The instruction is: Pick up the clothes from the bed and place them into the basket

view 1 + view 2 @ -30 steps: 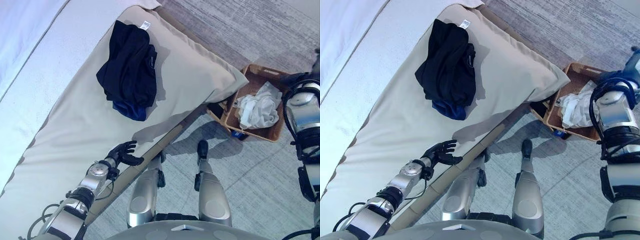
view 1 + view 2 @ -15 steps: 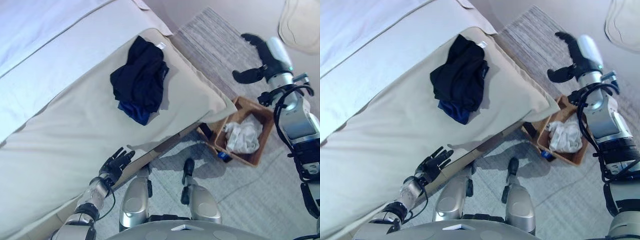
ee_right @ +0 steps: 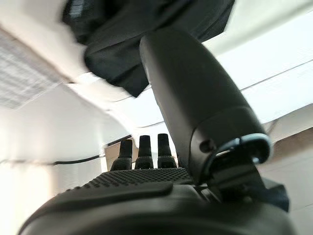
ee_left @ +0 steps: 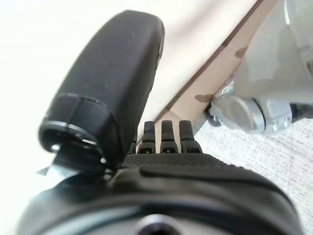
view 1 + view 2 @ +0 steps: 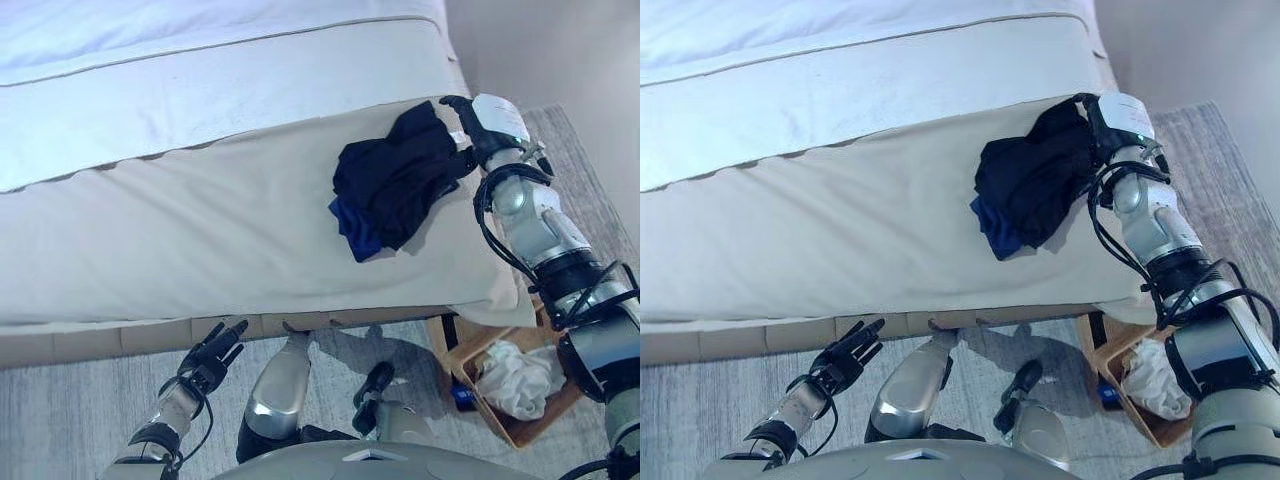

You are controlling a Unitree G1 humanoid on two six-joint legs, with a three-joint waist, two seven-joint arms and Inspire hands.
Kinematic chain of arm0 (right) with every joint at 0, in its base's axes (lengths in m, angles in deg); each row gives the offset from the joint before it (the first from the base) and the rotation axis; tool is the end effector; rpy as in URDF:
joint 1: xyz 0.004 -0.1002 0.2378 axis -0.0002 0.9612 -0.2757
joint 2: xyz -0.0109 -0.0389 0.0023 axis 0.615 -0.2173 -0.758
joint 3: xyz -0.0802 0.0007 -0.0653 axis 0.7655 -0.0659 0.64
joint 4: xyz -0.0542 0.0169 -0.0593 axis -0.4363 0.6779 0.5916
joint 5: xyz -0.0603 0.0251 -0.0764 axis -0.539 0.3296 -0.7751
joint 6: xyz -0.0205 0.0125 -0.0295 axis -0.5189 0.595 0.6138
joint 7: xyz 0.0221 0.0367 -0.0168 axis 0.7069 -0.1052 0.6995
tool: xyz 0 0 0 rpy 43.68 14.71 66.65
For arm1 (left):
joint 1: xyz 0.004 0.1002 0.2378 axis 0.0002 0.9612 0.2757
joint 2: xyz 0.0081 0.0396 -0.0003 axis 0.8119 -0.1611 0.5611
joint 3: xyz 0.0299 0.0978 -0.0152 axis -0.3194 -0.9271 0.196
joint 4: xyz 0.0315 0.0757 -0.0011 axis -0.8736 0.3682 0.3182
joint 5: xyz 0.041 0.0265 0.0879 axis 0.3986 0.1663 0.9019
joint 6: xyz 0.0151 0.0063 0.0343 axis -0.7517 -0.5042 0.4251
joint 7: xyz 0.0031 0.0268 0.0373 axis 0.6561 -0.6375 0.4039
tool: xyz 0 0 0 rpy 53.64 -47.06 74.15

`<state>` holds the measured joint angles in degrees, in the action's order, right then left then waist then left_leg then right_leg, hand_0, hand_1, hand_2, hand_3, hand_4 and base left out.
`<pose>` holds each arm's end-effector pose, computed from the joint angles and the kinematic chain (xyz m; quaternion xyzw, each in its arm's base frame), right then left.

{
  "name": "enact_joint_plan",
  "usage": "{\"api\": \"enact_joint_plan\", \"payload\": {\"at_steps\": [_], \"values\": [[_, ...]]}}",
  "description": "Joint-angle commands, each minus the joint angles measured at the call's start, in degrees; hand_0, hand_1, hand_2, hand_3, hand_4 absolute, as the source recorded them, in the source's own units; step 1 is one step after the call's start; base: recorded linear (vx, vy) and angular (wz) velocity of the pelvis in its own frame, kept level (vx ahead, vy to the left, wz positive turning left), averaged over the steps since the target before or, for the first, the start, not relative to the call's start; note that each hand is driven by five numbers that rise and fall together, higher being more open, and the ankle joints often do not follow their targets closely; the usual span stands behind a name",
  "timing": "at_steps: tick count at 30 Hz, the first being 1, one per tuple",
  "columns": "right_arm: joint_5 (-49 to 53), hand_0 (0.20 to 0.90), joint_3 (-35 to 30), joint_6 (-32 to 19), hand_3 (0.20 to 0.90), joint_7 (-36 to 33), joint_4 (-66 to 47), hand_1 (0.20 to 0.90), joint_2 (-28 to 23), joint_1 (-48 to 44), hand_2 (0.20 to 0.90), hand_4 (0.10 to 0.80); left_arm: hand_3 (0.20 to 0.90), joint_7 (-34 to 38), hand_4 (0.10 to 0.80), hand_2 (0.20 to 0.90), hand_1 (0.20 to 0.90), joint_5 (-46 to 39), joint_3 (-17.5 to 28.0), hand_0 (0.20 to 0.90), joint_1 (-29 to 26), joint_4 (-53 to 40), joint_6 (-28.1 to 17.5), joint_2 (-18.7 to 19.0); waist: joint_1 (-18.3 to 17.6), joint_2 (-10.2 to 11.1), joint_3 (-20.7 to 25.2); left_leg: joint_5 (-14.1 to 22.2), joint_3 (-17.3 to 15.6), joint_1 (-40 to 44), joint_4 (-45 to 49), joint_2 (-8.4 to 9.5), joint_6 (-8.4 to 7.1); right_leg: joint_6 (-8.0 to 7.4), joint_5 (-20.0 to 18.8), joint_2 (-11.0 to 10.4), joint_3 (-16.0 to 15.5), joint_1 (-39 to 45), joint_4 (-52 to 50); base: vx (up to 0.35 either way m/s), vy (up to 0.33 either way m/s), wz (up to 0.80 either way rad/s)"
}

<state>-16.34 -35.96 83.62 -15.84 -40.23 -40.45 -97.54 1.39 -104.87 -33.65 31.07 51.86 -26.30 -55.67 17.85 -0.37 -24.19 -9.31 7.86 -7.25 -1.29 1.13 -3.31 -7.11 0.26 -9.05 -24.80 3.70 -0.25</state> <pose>0.3245 -0.2367 0.1777 -0.5983 -0.0560 -0.0750 0.7958 0.1358 0.2492 -0.0837 -0.3176 0.3734 0.2013 0.8480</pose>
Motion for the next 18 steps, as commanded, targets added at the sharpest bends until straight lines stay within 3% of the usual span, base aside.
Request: {"api": "enact_joint_plan", "payload": {"at_steps": [1, 3, 4, 5, 9, 11, 13, 14, 16, 18], "values": [[-1.93, 0.900, 1.71, 0.71, 0.900, -3.42, -1.91, 0.900, -2.46, -5.57, 0.900, 0.800, 0.900, -0.43, 0.800, 0.900, 0.900, 0.39, -1.41, 0.900, 1.13, 0.75, -0.18, 2.80, -2.19, 3.26, 4.56, 11.21, -3.45, -0.23, 6.44, 2.00, 3.76, 4.49, 3.32, 2.12, 1.43, -5.19, -6.13, 0.000, 0.000, 0.00], [-1.52, 0.900, 4.47, 4.25, 0.900, -1.14, 3.72, 0.900, -0.78, -7.73, 0.900, 0.800, 0.900, -0.29, 0.800, 0.900, 0.900, -0.25, -1.25, 0.900, 0.70, 0.80, 0.77, 3.82, -0.08, 3.22, 3.76, 12.09, -1.53, -0.12, 6.05, 2.11, 3.94, 4.10, 4.98, 1.59, 1.19, -5.21, -8.48, 0.191, 0.051, -0.02], [-1.70, 0.900, 6.99, 9.19, 0.900, 0.42, 10.49, 0.900, 1.18, -10.53, 0.900, 0.800, 0.900, -0.69, 0.800, 0.900, 0.900, -0.84, -1.84, 0.900, -0.07, 0.55, 0.98, 4.70, 2.23, 2.55, 2.35, 11.62, -0.01, -1.44, 6.25, 2.40, 4.40, 4.47, 5.40, 0.39, -0.01, -6.25, -11.21, 0.200, 0.100, 0.02], [-1.60, 0.900, 8.53, 10.47, 0.900, 1.10, 15.99, 0.900, 2.36, -12.74, 0.900, 0.800, 0.900, -1.22, 0.800, 0.900, 0.900, -1.92, -2.02, 0.900, -0.76, 0.36, 0.76, 5.13, 3.49, 2.10, 1.29, 11.36, 0.76, -2.86, 6.62, 2.64, 4.67, 4.62, 5.86, -0.56, -0.88, -7.04, -12.96, 0.050, 0.105, 0.07], [-2.07, 0.900, 10.51, 13.66, 0.900, 2.82, 29.51, 0.900, 5.80, -18.39, 0.900, 0.800, 0.900, -3.36, 0.800, 0.900, 0.900, -6.11, -3.55, 0.900, -3.78, -1.69, -0.71, 5.13, 6.85, 1.01, -2.45, 10.31, 2.50, -8.95, 8.75, 3.65, 5.51, 4.43, 6.48, -2.61, -3.41, -10.95, -17.79, -0.041, 0.035, 0.39], [-4.65, 0.900, 12.04, 15.93, 0.900, 8.67, 35.77, 0.900, 6.54, -20.23, 0.900, 0.800, 0.900, -4.27, 0.800, 0.900, 0.900, -8.08, -5.35, 0.900, -4.81, -5.58, -1.93, 4.85, 8.50, 0.36, -5.45, 9.16, 3.15, -13.59, 10.25, 4.02, 5.73, 3.78, 6.90, -3.17, -4.74, -14.64, -20.82, -0.021, -0.057, 0.22], [-3.31, 0.900, 12.23, 15.39, 0.900, 5.89, 36.15, 0.900, 6.83, -20.25, 0.900, 0.800, 0.900, -3.27, 0.800, 0.900, 0.900, -8.47, -6.10, 0.900, -5.16, -6.72, -1.92, 4.96, 8.58, 0.44, -5.59, 8.78, 3.43, -14.40, 9.87, 3.82, 5.66, 3.48, 6.60, -2.97, -5.09, -15.61, -20.70, 0.003, -0.087, 0.34], [-3.35, 0.846, 12.22, 14.70, 0.837, 4.36, 35.97, 0.846, 7.11, -20.66, 0.846, 0.737, 0.900, -2.90, 0.800, 0.900, 0.900, -8.50, -6.49, 0.900, -5.29, -6.89, -2.07, 5.03, 8.56, 0.53, -5.60, 8.62, 3.53, -14.80, 9.72, 3.59, 5.56, 3.36, 6.57, -2.75, -5.19, -15.98, -20.53, -0.002, -0.069, 0.29], [-3.26, 0.611, 12.09, 14.07, 0.562, 3.27, 35.80, 0.611, 7.23, -21.19, 0.611, 0.462, 0.900, -2.83, 0.800, 0.900, 0.900, -8.31, -6.50, 0.900, -5.26, -7.08, -1.98, 5.14, 8.61, 0.66, -5.60, 8.54, 3.51, -15.06, 9.59, 3.46, 5.41, 3.31, 6.46, -2.44, -5.34, -15.98, -20.02, -0.002, -0.040, 0.16], [-3.26, 0.611, 12.09, 14.07, 0.562, 3.27, 35.80, 0.611, 7.23, -21.19, 0.611, 0.462, 0.900, -2.83, 0.800, 0.900, 0.900, -8.31, -6.50, 0.900, -5.26, -7.08, -1.98, 5.14, 8.61, 0.66, -5.60, 8.54, 3.51, -15.06, 9.59, 3.46, 5.41, 3.31, 6.45, -2.44, -5.34, -15.98, -20.02, 0.005, -0.034, -0.03]]}}
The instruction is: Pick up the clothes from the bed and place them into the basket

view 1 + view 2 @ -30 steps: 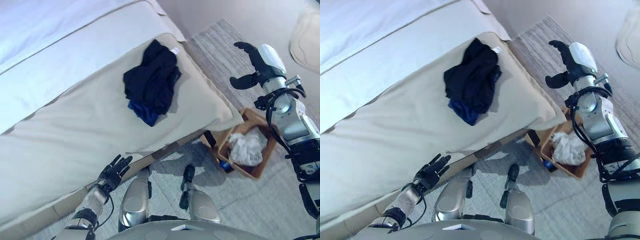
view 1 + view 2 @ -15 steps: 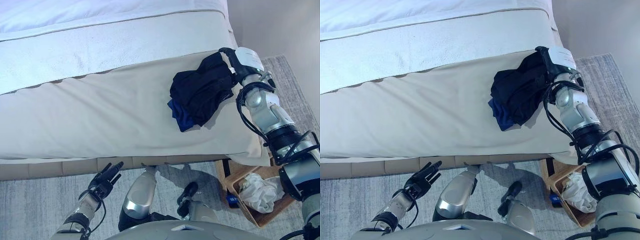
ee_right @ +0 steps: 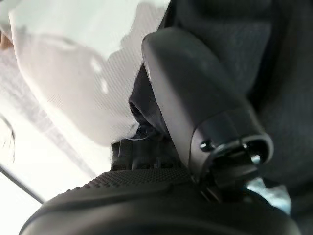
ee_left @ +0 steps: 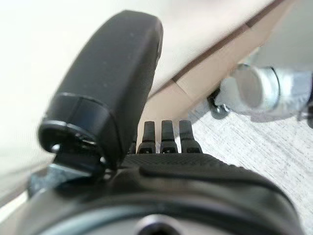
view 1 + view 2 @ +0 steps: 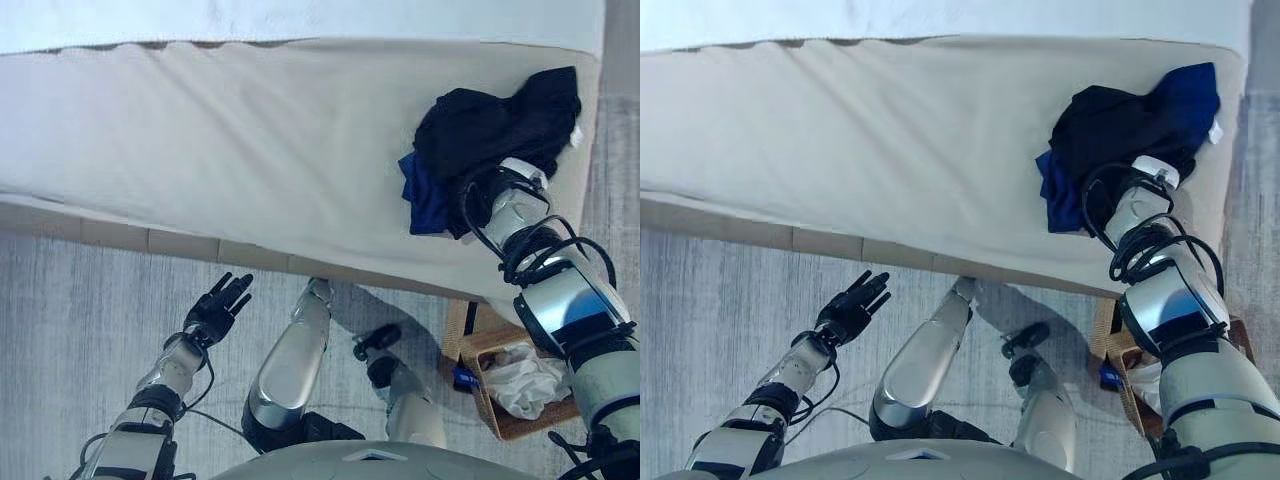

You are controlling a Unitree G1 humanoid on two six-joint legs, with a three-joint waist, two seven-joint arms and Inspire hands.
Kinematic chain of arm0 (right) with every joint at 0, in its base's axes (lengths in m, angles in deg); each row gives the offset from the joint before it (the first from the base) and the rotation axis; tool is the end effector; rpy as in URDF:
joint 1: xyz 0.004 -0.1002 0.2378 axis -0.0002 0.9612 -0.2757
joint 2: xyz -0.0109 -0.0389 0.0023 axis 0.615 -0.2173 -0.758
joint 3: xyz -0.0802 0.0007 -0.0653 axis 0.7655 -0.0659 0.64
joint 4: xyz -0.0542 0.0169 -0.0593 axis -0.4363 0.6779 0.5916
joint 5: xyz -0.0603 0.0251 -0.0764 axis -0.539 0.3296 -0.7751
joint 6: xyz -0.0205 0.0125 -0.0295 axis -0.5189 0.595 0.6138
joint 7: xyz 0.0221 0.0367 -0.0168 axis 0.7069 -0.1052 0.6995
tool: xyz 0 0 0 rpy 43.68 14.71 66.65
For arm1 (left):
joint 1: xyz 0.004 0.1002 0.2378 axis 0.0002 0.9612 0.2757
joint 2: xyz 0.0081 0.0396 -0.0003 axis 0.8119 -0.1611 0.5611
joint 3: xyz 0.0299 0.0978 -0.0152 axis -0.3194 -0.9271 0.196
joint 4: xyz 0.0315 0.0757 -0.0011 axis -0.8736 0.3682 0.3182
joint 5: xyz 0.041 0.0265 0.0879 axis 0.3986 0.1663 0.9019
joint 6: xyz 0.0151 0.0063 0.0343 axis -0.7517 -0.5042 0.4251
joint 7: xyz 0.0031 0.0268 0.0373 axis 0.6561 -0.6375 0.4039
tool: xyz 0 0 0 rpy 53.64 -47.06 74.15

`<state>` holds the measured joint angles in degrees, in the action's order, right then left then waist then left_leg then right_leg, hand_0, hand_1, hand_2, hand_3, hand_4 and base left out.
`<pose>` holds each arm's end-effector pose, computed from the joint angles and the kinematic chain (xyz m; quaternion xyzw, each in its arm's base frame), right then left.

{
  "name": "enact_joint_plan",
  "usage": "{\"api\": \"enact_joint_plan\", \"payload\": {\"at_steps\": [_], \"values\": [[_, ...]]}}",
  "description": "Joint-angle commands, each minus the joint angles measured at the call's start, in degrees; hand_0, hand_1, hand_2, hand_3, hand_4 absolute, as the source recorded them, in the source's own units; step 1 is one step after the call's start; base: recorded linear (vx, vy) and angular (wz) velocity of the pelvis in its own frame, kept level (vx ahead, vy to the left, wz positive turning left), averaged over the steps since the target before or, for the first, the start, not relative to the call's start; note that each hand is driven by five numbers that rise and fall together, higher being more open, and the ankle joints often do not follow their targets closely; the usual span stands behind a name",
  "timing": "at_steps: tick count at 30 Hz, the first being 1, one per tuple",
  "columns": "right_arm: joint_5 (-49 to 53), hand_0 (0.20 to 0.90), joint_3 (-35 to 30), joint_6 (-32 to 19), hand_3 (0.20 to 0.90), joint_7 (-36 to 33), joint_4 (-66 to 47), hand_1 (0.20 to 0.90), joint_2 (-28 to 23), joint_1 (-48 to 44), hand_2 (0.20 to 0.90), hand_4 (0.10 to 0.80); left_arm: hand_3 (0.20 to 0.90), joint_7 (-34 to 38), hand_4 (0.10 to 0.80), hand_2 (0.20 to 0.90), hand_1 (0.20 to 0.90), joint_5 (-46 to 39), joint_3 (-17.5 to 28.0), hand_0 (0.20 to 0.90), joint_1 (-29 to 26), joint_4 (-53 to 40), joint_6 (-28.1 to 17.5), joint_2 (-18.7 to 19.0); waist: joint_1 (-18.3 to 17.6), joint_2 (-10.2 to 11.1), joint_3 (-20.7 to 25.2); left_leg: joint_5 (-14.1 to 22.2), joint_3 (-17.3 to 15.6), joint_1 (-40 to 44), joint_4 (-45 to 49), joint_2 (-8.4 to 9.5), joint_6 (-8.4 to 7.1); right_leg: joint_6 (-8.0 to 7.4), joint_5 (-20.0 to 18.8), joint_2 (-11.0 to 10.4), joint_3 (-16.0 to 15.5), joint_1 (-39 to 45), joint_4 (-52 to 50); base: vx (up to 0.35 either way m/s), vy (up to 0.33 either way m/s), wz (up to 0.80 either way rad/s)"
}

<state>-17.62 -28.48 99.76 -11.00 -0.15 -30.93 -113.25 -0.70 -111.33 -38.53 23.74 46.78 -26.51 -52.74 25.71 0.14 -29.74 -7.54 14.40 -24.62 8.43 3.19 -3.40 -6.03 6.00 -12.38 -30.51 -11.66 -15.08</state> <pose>0.3474 -0.2614 0.1501 -0.5956 0.2719 -0.1541 0.7400 0.1914 0.2478 -0.0511 -0.3363 0.2857 0.1243 0.8887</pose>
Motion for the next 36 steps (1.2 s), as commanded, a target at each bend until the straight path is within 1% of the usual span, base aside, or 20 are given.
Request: {"api": "enact_joint_plan", "payload": {"at_steps": [1, 2, 3, 6, 9, 11, 13, 14, 15, 17, 20, 21, 23, 25, 31, 36], "values": [[1.59, 0.611, 3.67, -4.78, 0.562, -8.63, -7.08, 0.611, -2.65, -7.91, 0.611, 0.462, 0.900, -0.59, 0.800, 0.900, 0.900, -1.39, -1.73, 0.900, 2.27, -2.28, -1.56, 2.33, 0.67, 0.57, -0.05, 6.85, -2.82, 2.09, -0.23, 1.25, 5.17, 2.06, 0.43, 1.37, 0.21, -0.80, -4.40, 0.014, -0.071, -0.08], [3.09, 0.300, 3.23, -5.16, 0.200, -11.64, -9.25, 0.300, -2.88, -9.27, 0.300, 0.100, 0.900, -1.07, 0.800, 0.900, 0.900, -0.97, -1.65, 0.900, 2.72, -2.09, -1.70, 2.12, 0.43, 0.68, -0.05, 7.12, -2.84, 1.79, 0.34, 1.13, 5.02, 2.16, 0.39, 1.50, 0.35, -1.05, -4.35, 0.020, -0.060, -0.09], [4.22, 0.300, 3.04, -6.59, 0.200, -14.11, -10.94, 0.300, -3.04, -10.05, 0.300, 0.100, 0.900, -1.41, 0.800, 0.900, 0.900, -0.78, -1.68, 0.900, 3.02, -2.00, -1.72, 1.86, 0.18, 0.68, -0.05, 7.29, -2.93, 1.64, 0.77, 1.06, 4.96, 2.20, 0.50, 1.59, 0.68, -1.28, -4.56, 0.009, 0.008, -0.05], [6.48, 0.300, 2.75, -6.99, 0.200, -16.21, -14.25, 0.300, -3.55, -10.95, 0.300, 0.100, 0.900, -1.84, 0.800, 0.900, 0.900, -0.64, -1.92, 0.900, 3.59, -2.07, -1.79, 1.40, -0.36, 0.60, -0.05, 7.51, -3.24, 1.60, 1.11, 0.89, 4.86, 2.27, 0.69, 1.81, 1.18, -1.48, -4.55, 0.009, 0.032, -0.14], [16.48, 0.300, 0.08, -10.64, 0.200, -26.14, -23.82, 0.300, -4.84, -10.76, 0.300, 0.100, 0.900, -2.57, 0.800, 0.900, 0.900, -0.67, -2.82, 0.900, 5.13, -2.83, -2.69, 0.13, -1.67, 0.63, -0.05, 7.95, -4.20, 2.10, 1.06, 0.32, 4.73, 2.31, 0.67, 2.59, 2.24, -1.20, -3.41, -0.011, 0.037, -0.11], [18.85, 0.300, -5.43, -14.60, 0.200, -31.71, -31.74, 0.300, -5.04, -8.23, 0.300, 0.100, 0.900, -2.38, 0.800, 0.900, 0.900, 0.08, -1.93, 0.900, 5.91, -2.55, -3.15, -0.53, -2.56, 1.20, -0.05, 8.62, -4.77, 3.65, 0.70, -0.19, 4.73, 2.36, 0.66, 2.99, 3.00, -0.02, -2.70, 0.005, -0.010, -0.10], [19.64, 0.300, -10.65, -17.06, 0.200, -35.76, -38.97, 0.300, -5.19, -5.52, 0.300, 0.100, 0.900, -1.87, 0.800, 0.900, 0.900, 1.57, -0.79, 0.900, 6.26, -2.21, -3.13, -0.85, -3.16, 2.02, -0.03, 9.20, -5.26, 5.58, 0.08, -0.63, 4.73, 2.41, 0.74, 3.48, 3.73, 1.74, -1.66, 0.034, -0.043, -0.12], [20.25, 0.300, -13.68, -19.98, 0.200, -39.03, -43.15, 0.300, -5.37, -3.82, 0.300, 0.100, 0.900, -1.40, 0.800, 0.900, 0.900, 2.33, -0.14, 0.900, 6.52, -2.01, -3.23, -1.19, -3.62, 2.52, 0.11, 9.47, -5.57, 6.90, -0.44, -0.85, 4.71, 2.43, 0.69, 3.77, 4.21, 2.94, -0.81, 0.065, -0.047, -0.23], [19.39, 0.300, -16.81, -20.29, 0.200, -39.22, -47.86, 0.300, -5.60, -1.65, 0.300, 0.100, 0.900, -1.20, 0.800, 0.900, 0.900, 3.16, 0.76, 0.900, 7.06, -1.65, -2.93, -1.42, -4.19, 3.03, 0.92, 9.76, -5.95, 8.10, -1.00, -1.06, 4.67, 2.42, 0.63, 4.02, 4.65, 4.07, 0.21, 0.072, -0.034, -0.18], [18.88, 0.300, -20.11, -21.92, 0.200, -40.71, -53.52, 0.300, -6.31, 1.28, 0.300, 0.100, 0.900, -1.03, 0.800, 0.900, 0.900, 5.00, 1.97, 0.900, 7.80, -0.59, -2.48, -1.65, -5.04, 3.83, 2.79, 10.10, -6.50, 10.19, -2.17, -1.31, 4.58, 2.35, 0.44, 4.44, 5.43, 6.05, 2.23, 0.102, -0.018, -0.11], [17.71, 0.300, -23.68, -20.37, 0.200, -40.91, -62.61, 0.300, -8.50, 6.13, 0.300, 0.100, 0.900, -1.57, 0.800, 0.900, 0.900, 8.09, 3.33, 0.900, 9.86, 1.89, -2.26, -1.88, -6.51, 4.84, 6.71, 10.57, -7.51, 14.09, -3.81, -1.62, 4.57, 2.21, 0.00, 5.32, 6.94, 9.66, 5.53, 0.084, -0.005, -0.26], [17.38, 0.300, -24.51, -20.02, 0.200, -40.73, -64.08, 0.300, -9.44, 7.42, 0.300, 0.100, 0.900, -1.89, 0.800, 0.900, 0.900, 9.13, 3.70, 0.900, 10.50, 2.47, -2.28, -1.98, -6.93, 4.92, 7.71, 9.53, -8.19, 14.46, -3.90, -1.49, 4.88, 2.39, -1.19, 5.25, 6.40, 10.01, 6.33, 0.025, 0.017, -0.26], [18.09, 0.300, -26.32, -20.12, 0.200, -40.14, -66.85, 0.300, -11.33, 10.11, 0.300, 0.100, 0.900, -2.11, 0.800, 0.900, 0.900, 11.48, 4.50, 0.900, 11.76, 3.77, -2.10, -2.28, -7.99, 5.43, 10.54, 9.93, -9.13, 16.87, -4.82, -1.61, 4.88, 2.03, -1.30, 5.80, 7.21, 11.88, 7.76, 0.057, -0.006, -0.29], [19.19, 0.300, -27.58, -20.30, 0.200, -39.40, -68.17, 0.300, -13.07, 11.74, 0.300, 0.100, 0.900, -1.99, 0.800, 0.900, 0.900, 13.25, 4.61, 0.900, 12.55, 4.98, -2.00, -2.56, -8.88, 5.75, 13.18, 10.17, -10.01, 19.35, -6.08, -1.72, 4.87, 1.60, -1.42, 6.35, 8.01, 13.59, 9.12, 0.084, -0.020, -0.22], [21.58, 0.300, -28.57, -19.37, 0.200, -37.09, -68.48, 0.300, -17.27, 13.59, 0.300, 0.100, 0.900, -1.19, 0.800, 0.900, 0.900, 16.23, 4.75, 0.900, 13.12, 8.13, -1.26, -3.36, -11.50, 6.38, 20.17, 10.52, -12.89, 25.02, -9.38, -2.06, 4.53, 1.14, -2.38, 7.16, 9.81, 17.06, 12.80, 0.049, -0.007, -0.29], [24.80, 0.300, -29.75, -19.83, 0.200, -40.79, -64.91, 0.300, -20.16, 12.58, 0.300, 0.100, 0.900, 0.65, 0.800, 0.900, 0.900, 16.35, 4.31, 0.900, 12.64, 10.21, -1.07, -4.05, -13.99, 6.53, 23.96, 10.55, -15.74, 28.59, -12.27, -2.49, 4.05, 0.90, -3.66, 8.02, 11.19, 18.61, 16.02, -0.055, -0.029, -0.24]]}}
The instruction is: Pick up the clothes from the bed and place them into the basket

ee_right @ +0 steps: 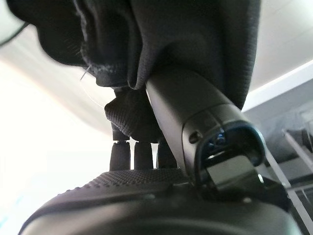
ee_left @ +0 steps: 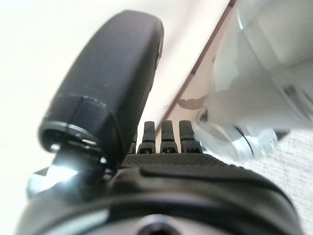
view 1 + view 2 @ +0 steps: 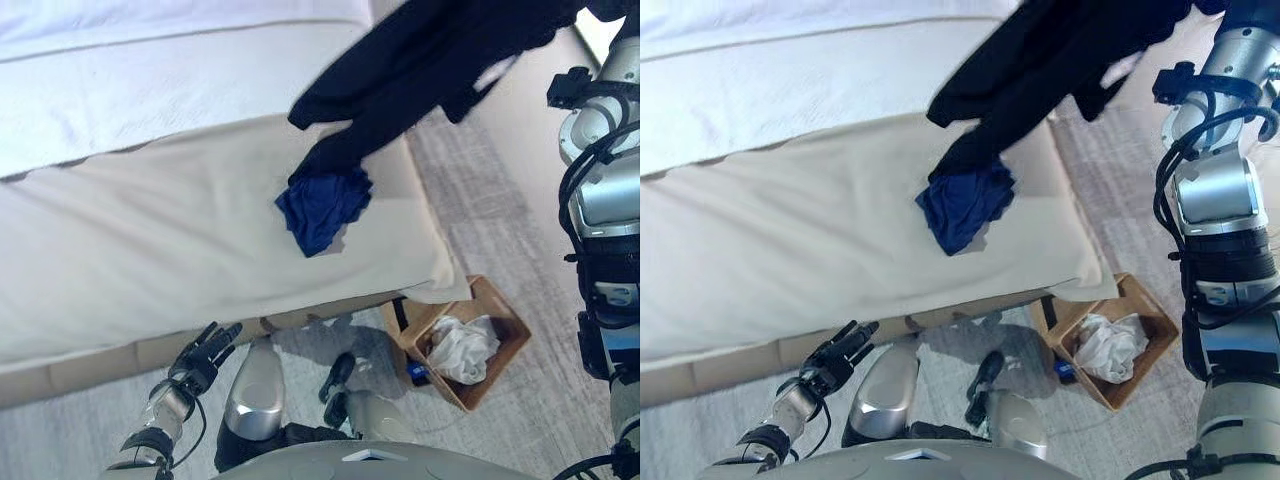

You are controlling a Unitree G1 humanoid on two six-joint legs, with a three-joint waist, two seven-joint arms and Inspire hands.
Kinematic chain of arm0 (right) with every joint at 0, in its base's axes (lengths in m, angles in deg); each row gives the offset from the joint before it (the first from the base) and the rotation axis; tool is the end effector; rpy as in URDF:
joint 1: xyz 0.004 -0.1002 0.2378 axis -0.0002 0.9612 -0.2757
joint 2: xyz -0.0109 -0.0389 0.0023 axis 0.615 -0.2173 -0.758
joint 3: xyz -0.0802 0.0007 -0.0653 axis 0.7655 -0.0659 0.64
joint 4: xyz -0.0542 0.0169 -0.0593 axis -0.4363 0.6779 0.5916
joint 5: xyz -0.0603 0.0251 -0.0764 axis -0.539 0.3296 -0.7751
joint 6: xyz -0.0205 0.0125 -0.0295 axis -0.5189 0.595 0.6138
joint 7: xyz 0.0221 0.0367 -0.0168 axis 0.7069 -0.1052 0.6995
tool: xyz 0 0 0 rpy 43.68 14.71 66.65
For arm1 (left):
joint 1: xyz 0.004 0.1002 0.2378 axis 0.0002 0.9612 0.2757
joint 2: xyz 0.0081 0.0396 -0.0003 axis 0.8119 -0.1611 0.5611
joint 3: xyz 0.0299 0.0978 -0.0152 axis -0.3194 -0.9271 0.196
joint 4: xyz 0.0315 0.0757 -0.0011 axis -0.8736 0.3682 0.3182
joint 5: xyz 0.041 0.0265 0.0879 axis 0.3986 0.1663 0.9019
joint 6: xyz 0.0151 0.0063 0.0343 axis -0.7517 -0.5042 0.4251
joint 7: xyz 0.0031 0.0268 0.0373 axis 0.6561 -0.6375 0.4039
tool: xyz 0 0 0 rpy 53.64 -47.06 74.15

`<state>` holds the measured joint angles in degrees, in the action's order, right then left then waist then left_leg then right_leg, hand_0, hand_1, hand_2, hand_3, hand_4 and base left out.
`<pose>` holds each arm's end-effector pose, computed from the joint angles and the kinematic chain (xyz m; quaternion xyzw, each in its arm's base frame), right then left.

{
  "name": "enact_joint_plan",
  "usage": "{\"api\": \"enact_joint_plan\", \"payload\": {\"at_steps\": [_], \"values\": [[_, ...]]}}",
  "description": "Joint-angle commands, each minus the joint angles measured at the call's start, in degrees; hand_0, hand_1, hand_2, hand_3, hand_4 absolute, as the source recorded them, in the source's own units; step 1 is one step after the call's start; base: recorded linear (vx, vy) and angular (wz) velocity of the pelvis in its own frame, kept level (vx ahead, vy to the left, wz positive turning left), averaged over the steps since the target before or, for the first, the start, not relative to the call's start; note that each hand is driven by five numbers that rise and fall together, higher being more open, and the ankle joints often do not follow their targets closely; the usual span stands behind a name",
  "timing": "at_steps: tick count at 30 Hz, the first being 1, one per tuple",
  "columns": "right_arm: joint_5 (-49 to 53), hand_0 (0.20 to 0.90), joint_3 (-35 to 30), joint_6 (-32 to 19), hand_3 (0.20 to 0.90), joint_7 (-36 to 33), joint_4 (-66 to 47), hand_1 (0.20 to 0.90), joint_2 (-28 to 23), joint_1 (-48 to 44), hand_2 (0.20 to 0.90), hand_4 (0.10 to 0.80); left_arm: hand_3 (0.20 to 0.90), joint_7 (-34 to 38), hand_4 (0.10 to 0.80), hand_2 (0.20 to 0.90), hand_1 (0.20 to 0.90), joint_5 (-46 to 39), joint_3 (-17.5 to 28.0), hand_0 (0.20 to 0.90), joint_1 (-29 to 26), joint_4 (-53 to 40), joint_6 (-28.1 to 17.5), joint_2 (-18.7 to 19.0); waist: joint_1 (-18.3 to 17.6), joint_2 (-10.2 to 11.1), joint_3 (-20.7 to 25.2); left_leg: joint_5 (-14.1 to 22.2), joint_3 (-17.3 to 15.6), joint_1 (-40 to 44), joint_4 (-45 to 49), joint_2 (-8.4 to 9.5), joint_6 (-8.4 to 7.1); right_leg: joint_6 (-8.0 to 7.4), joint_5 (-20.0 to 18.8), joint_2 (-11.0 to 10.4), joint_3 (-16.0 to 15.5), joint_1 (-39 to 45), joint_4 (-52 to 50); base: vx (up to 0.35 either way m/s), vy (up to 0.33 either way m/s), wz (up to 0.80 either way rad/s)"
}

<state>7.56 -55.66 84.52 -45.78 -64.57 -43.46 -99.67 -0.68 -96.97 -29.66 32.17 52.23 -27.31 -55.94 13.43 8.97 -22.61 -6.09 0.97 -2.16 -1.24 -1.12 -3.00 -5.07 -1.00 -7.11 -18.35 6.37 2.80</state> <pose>0.2875 -0.2315 0.2836 -0.2566 -0.3699 -0.3335 0.8283 0.1276 0.2562 -0.0848 -0.2811 0.3768 0.1941 0.8610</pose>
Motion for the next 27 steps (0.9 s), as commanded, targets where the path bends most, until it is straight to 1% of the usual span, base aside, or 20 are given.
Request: {"api": "enact_joint_plan", "payload": {"at_steps": [1, 5, 7, 11, 14, 15, 18, 20, 23, 25, 27], "values": [[-0.69, 0.300, -3.10, -4.47, 0.200, -6.85, 0.03, 0.300, -8.37, -0.98, 0.300, 0.100, 0.900, 0.84, 0.800, 0.900, 0.900, 2.43, -4.59, 0.900, 4.13, 5.03, -0.04, -0.82, -2.23, -2.27, 17.35, 8.96, -2.66, 6.13, -2.73, 1.89, 3.63, -0.12, 2.97, 2.73, -0.82, 0.42, -1.54, -0.073, -0.053, -0.25], [1.18, 0.300, -4.73, -3.70, 0.200, -9.79, 1.56, 0.300, -11.66, -0.61, 0.300, 0.100, 0.900, 2.16, 0.800, 0.900, 0.900, 3.69, -4.33, 0.900, 3.90, 6.20, 1.18, -0.30, -4.36, -2.69, 18.90, 9.41, -4.56, 7.44, -3.20, 1.70, 3.51, -0.14, 2.70, 2.93, 0.37, 0.66, -0.89, -0.079, -0.054, -0.19], [1.14, 0.300, -5.35, -3.90, 0.200, -10.68, 2.10, 0.300, -13.04, 0.00, 0.300, 0.100, 0.900, 2.92, 0.800, 0.900, 0.900, 3.68, -4.24, 0.900, 3.87, 6.33, 2.03, -0.04, -5.36, -3.38, 19.20, 9.80, -5.33, 8.16, -3.26, 1.54, 3.37, 0.00, 2.90, 3.18, 1.38, 0.91, -0.75, -0.058, -0.017, -0.25], [1.42, 0.300, -6.70, -4.37, 0.200, -9.87, 3.38, 0.300, -14.83, 1.78, 0.300, 0.100, 0.900, 4.53, 0.800, 0.900, 0.900, 3.29, -4.05, 0.900, 3.59, 6.09, 3.29, 0.54, -7.00, -4.38, 19.79, 9.44, -5.99, 8.43, -3.73, 1.58, 3.13, 0.34, 2.76, 3.52, 2.75, 0.72, -0.30, -0.055, -0.038, -0.15], [1.11, 0.300, -7.49, -3.36, 0.200, -7.39, 4.48, 0.300, -15.48, 3.84, 0.300, 0.100, 0.900, 5.04, 0.800, 0.900, 0.900, 2.76, -3.91, 0.900, 3.63, 5.40, 4.16, 1.13, -8.12, -4.82, 19.83, 9.37, -6.44, 8.66, -3.76, 1.43, 2.79, 0.49, 2.62, 3.75, 3.70, 0.77, 0.25, -0.039, -0.087, -0.24], [1.40, 0.300, -7.84, -2.47, 0.200, -5.32, 5.49, 0.300, -15.76, 5.27, 0.300, 0.100, 0.900, 4.96, 0.800, 0.900, 0.900, 2.98, -3.72, 0.900, 3.71, 5.09, 4.50, 1.31, -8.68, -5.03, 19.82, 9.30, -6.76, 8.80, -3.76, 1.36, 2.63, 0.58, 2.42, 3.91, 4.05, 0.78, 0.65, -0.022, -0.105, -0.26], [-0.04, 0.300, -7.94, -1.56, 0.200, -2.50, 7.43, 0.300, -15.55, 7.21, 0.300, 0.100, 0.900, 4.74, 0.800, 0.900, 0.900, 3.06, -3.67, 0.900, 3.84, 4.43, 4.57, 1.33, -9.16, -5.31, 19.52, 9.27, -7.71, 8.97, -3.52, 1.14, 2.37, 0.66, 2.11, 3.99, 3.96, 0.80, 1.16, -0.022, -0.128, -0.32], [-1.76, 0.300, -7.20, 0.03, 0.200, -0.21, 8.97, 0.300, -15.25, 8.20, 0.300, 0.100, 0.900, 4.02, 0.800, 0.900, 0.900, 2.77, -4.03, 0.900, 3.53, 3.63, 4.56, 1.43, -9.47, -5.68, 18.86, 9.10, -8.36, 8.74, -3.19, 0.84, 2.26, 0.87, 2.13, 3.97, 3.92, 0.47, 0.99, -0.036, -0.137, -0.31], [-2.10, 0.300, -6.31, 0.14, 0.200, -0.75, 10.24, 0.300, -14.68, 8.15, 0.300, 0.100, 0.900, 3.91, 0.800, 0.900, 0.900, 1.37, -5.36, 0.900, 2.80, 1.89, 4.20, 1.08, -9.72, -6.22, 17.47, 8.95, -8.58, 7.60, -2.32, 0.47, 2.22, 1.20, 2.45, 3.91, 4.09, -0.95, -0.22, -0.144, -0.144, -0.24], [-1.92, 0.300, -4.73, 0.48, 0.200, -1.56, 12.84, 0.300, -14.41, 6.08, 0.300, 0.100, 0.900, 4.04, 0.800, 0.900, 0.900, -1.15, -7.79, 0.900, -0.13, -0.05, 3.43, 1.11, -10.16, -7.13, 14.48, 8.78, -8.19, 4.09, -0.38, -0.07, 2.31, 2.03, 3.44, 3.82, 3.95, -4.79, -3.55, -0.348, -0.189, -0.08], [-1.91, 0.300, -3.32, -0.01, 0.200, -2.36, 14.79, 0.300, -14.05, 4.47, 0.300, 0.100, 0.900, 4.41, 0.800, 0.900, 0.900, -3.26, -9.61, 0.900, -2.75, -1.02, 2.58, 0.97, -10.93, -7.92, 11.65, 8.34, -7.36, 1.61, 0.46, -0.15, 2.27, 2.59, 3.91, 3.92, 4.50, -7.51, -5.36, -0.343, -0.174, -0.12]]}}
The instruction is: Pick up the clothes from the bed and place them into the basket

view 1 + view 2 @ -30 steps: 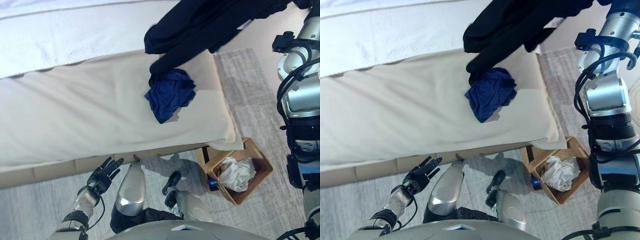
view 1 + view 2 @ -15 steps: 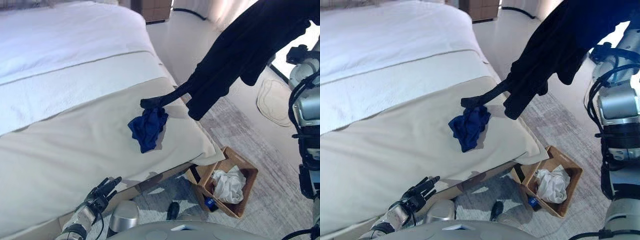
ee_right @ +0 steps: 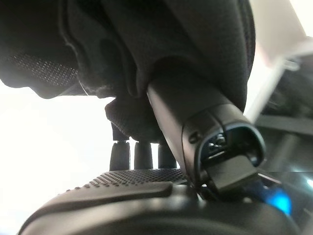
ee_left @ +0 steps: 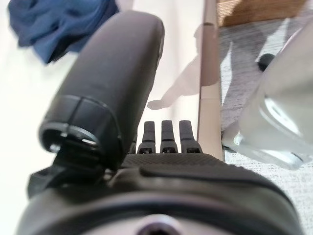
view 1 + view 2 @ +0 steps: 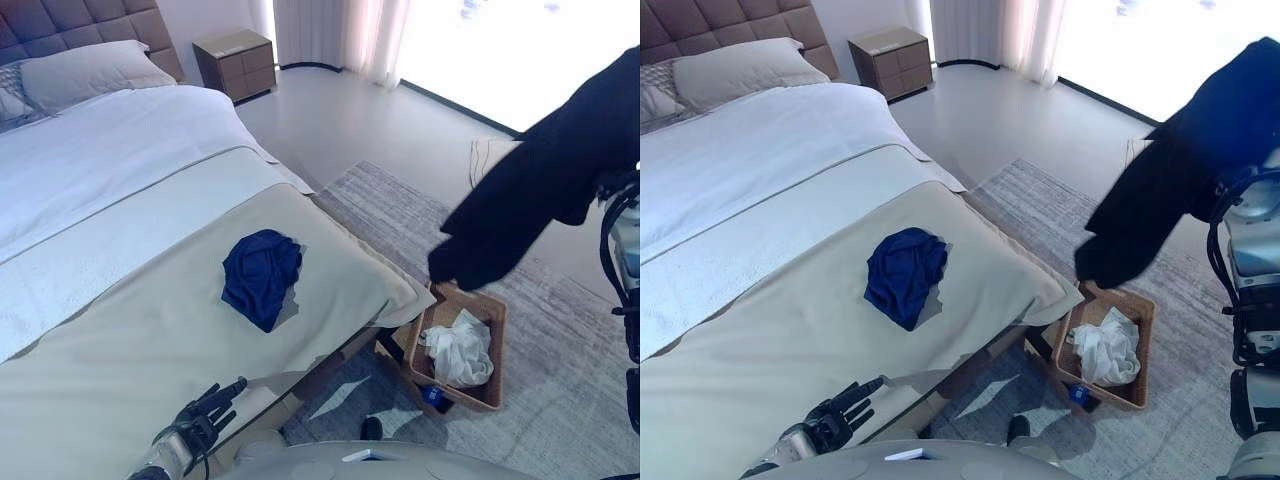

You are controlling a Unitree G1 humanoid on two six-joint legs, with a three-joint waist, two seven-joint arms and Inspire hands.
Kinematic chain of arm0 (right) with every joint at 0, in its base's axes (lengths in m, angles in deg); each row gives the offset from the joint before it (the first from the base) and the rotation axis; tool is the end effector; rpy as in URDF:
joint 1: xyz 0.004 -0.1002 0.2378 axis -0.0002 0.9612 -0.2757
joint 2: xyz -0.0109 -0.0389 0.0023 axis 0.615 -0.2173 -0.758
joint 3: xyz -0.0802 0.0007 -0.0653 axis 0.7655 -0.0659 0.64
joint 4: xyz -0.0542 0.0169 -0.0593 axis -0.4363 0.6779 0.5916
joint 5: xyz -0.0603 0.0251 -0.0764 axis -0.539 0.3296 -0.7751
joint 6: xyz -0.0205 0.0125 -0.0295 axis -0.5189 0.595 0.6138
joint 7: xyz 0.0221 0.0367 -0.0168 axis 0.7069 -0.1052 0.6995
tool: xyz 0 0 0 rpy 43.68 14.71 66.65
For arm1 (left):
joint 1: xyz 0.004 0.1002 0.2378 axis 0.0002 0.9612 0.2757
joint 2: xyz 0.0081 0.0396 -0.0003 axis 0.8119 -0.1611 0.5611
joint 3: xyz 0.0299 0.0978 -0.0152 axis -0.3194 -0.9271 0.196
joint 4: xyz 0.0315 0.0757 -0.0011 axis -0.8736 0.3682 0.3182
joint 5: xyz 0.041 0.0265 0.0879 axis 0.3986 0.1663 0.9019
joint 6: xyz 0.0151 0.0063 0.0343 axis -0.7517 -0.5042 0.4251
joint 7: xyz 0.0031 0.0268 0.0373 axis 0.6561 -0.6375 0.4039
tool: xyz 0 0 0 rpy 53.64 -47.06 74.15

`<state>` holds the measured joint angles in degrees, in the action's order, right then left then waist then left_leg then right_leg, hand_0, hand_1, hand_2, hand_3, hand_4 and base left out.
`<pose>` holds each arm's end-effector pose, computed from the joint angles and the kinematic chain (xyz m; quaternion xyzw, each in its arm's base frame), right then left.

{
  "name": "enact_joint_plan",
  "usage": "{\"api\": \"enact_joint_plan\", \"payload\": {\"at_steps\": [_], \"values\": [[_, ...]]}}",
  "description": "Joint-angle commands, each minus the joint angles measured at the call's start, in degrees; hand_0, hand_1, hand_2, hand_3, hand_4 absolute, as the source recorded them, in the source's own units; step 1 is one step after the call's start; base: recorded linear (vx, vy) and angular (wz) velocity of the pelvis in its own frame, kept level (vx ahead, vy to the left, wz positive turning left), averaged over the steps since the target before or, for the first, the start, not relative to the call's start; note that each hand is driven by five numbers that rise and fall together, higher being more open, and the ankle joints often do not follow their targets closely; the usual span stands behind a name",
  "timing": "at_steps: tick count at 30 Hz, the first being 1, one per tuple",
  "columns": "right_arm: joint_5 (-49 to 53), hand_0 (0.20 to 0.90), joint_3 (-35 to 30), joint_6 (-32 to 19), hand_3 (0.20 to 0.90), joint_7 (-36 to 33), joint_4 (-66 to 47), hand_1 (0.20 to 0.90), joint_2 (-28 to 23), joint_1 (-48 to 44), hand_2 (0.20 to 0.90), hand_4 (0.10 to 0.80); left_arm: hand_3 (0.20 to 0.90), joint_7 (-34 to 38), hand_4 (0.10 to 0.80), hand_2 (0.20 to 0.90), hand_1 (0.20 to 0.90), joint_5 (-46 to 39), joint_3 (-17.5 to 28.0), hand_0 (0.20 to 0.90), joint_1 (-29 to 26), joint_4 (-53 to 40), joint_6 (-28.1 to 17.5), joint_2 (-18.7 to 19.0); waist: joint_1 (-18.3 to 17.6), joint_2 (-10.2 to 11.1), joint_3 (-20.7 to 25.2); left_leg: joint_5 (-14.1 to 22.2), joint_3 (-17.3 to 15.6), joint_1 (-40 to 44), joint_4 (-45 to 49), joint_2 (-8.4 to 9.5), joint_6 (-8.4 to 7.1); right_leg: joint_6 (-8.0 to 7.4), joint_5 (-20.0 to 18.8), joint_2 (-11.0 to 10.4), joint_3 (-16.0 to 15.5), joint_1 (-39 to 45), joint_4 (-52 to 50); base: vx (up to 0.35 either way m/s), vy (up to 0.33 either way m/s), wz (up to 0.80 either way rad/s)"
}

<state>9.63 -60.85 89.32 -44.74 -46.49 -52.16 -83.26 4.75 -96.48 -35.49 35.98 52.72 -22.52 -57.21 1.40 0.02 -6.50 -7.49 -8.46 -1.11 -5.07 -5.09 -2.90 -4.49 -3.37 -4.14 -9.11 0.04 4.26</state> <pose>0.2696 -0.3346 0.2029 -0.3622 -0.0886 -0.4556 0.8083 0.1005 0.2389 -0.0997 -0.2514 0.4793 0.2001 0.8167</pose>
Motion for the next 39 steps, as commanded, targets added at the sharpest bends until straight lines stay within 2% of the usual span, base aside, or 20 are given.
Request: {"api": "enact_joint_plan", "payload": {"at_steps": [1, 7, 10, 14, 19, 20, 24, 26, 29, 33, 34, 35, 36, 37, 39], "values": [[-3.62, 0.300, 3.10, -4.23, 0.200, -2.90, -2.39, 0.300, -5.35, -12.94, 0.300, 0.100, 0.900, -0.99, 0.800, 0.900, 0.900, -4.97, -5.05, 0.900, -8.25, -2.09, -2.86, 2.14, 0.47, 0.39, -6.53, 9.31, 2.60, -1.10, 4.82, 3.83, 2.07, 2.41, 6.57, 1.05, -4.45, -2.91, -7.83, -0.292, -0.173, -0.09], [-3.53, 0.300, 7.12, -3.38, 0.200, -0.94, 2.62, 0.300, -4.91, -14.84, 0.300, 0.100, 0.900, -1.08, 0.800, 0.900, 0.900, -8.16, -7.51, 0.900, -11.32, -3.06, -4.98, 1.43, -0.94, -1.78, -11.29, 8.67, 3.21, -5.51, 7.07, 3.76, 1.32, 3.21, 7.13, 0.86, -4.11, -7.12, -9.94, -0.148, -0.091, -0.03], [0.57, 0.300, 8.78, -3.87, 0.200, -1.64, 6.26, 0.300, -4.24, -17.65, 0.300, 0.100, 0.900, -1.55, 0.800, 0.900, 0.900, -10.53, -8.77, 0.900, -12.73, -3.93, -6.36, 0.91, -1.50, -3.87, -14.16, 8.34, 2.93, -9.23, 9.09, 3.46, 0.72, 3.64, 8.17, 0.32, -4.15, -11.19, -12.71, -0.154, -0.025, -0.15], [0.72, 0.300, 10.15, -3.64, 0.200, -3.38, 11.16, 0.300, -2.59, -20.25, 0.300, 0.100, 0.900, -2.47, 0.800, 0.900, 0.900, -14.10, -10.00, 0.900, -14.50, -5.49, -8.69, 0.39, -2.27, -6.49, -18.17, 7.89, 2.38, -15.93, 13.30, 3.26, 0.40, 4.51, 9.54, -0.38, -4.21, -18.96, -18.63, -0.172, 0.003, -0.24], [0.63, 0.300, 11.52, 2.16, 0.200, -5.05, 15.71, 0.300, -1.94, -22.35, 0.300, 0.100, 0.900, -4.12, 0.800, 0.900, 0.900, -14.74, -10.94, 0.900, -15.68, -8.66, -10.03, 1.54, -2.63, -8.46, -22.08, 7.81, 1.92, -21.03, 14.72, 3.45, 0.15, 4.68, 12.51, -0.35, -3.03, -26.04, -24.77, -0.070, -0.025, -0.08], [1.50, 0.900, 11.85, 4.82, 0.900, -4.69, 16.41, 0.900, -1.86, -22.60, 0.900, 0.800, 0.900, -4.25, 0.800, 0.900, 0.900, -15.32, -10.92, 0.900, -16.00, -9.36, -10.00, 1.90, -2.61, -8.73, -22.65, 7.30, 1.91, -21.80, 14.53, 3.57, 0.13, 4.74, 12.70, -0.31, -2.96, -27.19, -25.59, -0.089, -0.003, -0.07], [3.03, 0.900, 12.19, 7.07, 0.900, -5.42, 20.50, 0.900, -1.72, -22.77, 0.900, 0.800, 0.900, -5.08, 0.800, 0.900, 0.900, -16.29, -10.94, 0.900, -15.52, -10.86, -9.84, 2.67, -2.16, -9.86, -23.27, 5.69, 1.71, -23.27, 12.95, 3.69, -0.15, 4.95, 13.32, -0.33, -2.90, -29.26, -26.96, -0.040, 0.013, -0.07], [1.81, 0.900, 12.88, 8.00, 0.900, -2.92, 22.92, 0.900, -1.87, -22.45, 0.900, 0.800, 0.900, -5.63, 0.800, 0.900, 0.900, -16.70, -10.87, 0.900, -15.35, -10.85, -9.64, 3.09, -1.87, -10.20, -23.29, 4.67, 1.54, -23.68, 11.53, 3.69, -0.43, 4.95, 13.26, -0.27, -3.04, -29.70, -26.67, -0.051, 0.040, -0.02], [1.12, 0.900, 13.49, 5.99, 0.900, -2.62, 22.15, 0.900, -3.24, -22.48, 0.900, 0.800, 0.900, -5.87, 0.800, 0.900, 0.900, -16.65, -10.48, 0.900, -14.49, -11.02, -8.74, 3.60, -1.79, -9.94, -23.28, 4.45, 1.63, -22.62, 10.73, 3.63, -0.66, 4.94, 12.98, -0.07, -3.09, -28.54, -25.68, -0.009, 0.051, 0.01], [-8.24, 0.900, 13.67, 5.14, 0.900, 6.79, 16.76, 0.900, -5.21, -21.75, 0.900, 0.800, 0.900, -5.87, 0.800, 0.900, 0.900, -16.75, -8.91, 0.900, -13.06, -10.58, -7.67, 4.23, -1.94, -7.96, -23.08, 4.65, 1.26, -18.89, 8.58, 3.34, -0.80, 4.06, 10.99, 0.22, -3.21, -24.77, -21.10, -0.021, 0.116, 0.00], [-15.09, 0.900, 14.44, 7.69, 0.900, 14.10, 12.06, 0.900, -6.75, -20.77, 0.900, 0.800, 0.900, -5.73, 0.800, 0.900, 0.900, -17.05, -7.87, 0.900, -12.13, -10.44, -6.96, 4.82, -1.89, -6.79, -22.25, 3.60, 0.67, -18.14, 7.88, 3.07, -0.47, 4.09, 8.69, 0.45, -4.02, -23.57, -18.82, 0.052, 0.107, -0.01], [-15.90, 0.900, 14.49, 7.92, 0.900, 14.94, 11.63, 0.900, -6.90, -20.55, 0.900, 0.800, 0.900, -5.71, 0.800, 0.900, 0.900, -17.11, -7.81, 0.900, -11.99, -10.39, -6.87, 4.87, -1.91, -6.59, -21.87, 4.71, 1.20, -17.29, 7.57, 3.22, -0.87, 3.63, 9.98, 0.50, -3.44, -22.89, -18.82, -0.020, 0.112, -0.03], [-19.87, 0.900, 15.24, 8.22, 0.900, 18.70, 9.47, 0.900, -8.07, -19.83, 0.900, 0.800, 0.900, -5.70, 0.800, 0.900, 0.900, -17.11, -7.15, 0.900, -11.42, -10.18, -6.69, 5.11, -1.81, -5.76, -21.47, 3.64, 0.51, -17.18, 7.26, 2.93, -0.44, 3.79, 7.94, 0.51, -4.28, -22.33, -17.33, 0.035, 0.070, -0.01], [-21.61, 0.900, 15.51, 7.60, 0.900, 19.96, 8.57, 0.900, -8.62, -19.48, 0.900, 0.800, 0.900, -5.76, 0.800, 0.900, 0.900, -17.11, -6.82, 0.900, -11.17, -10.11, -6.55, 5.23, -1.77, -5.34, -21.21, 3.69, 0.45, -16.80, 7.06, 2.88, -0.43, 3.66, 7.70, 0.49, -4.39, -21.84, -16.83, -0.005, 0.091, 0.05], [-27.54, 0.900, 14.53, 7.03, 0.900, 29.81, 0.86, 0.900, -11.34, -15.72, 0.900, 0.800, 0.900, -5.79, 0.800, 0.900, 0.900, -16.84, -5.06, 0.900, -9.20, -9.52, -6.23, 5.89, -1.61, -2.84, -19.39, 4.15, 0.13, -14.56, 6.01, 2.70, -0.39, 2.94, 6.66, 0.52, -4.94, -18.99, -14.23, 0.098, 0.085, 0.14]]}}
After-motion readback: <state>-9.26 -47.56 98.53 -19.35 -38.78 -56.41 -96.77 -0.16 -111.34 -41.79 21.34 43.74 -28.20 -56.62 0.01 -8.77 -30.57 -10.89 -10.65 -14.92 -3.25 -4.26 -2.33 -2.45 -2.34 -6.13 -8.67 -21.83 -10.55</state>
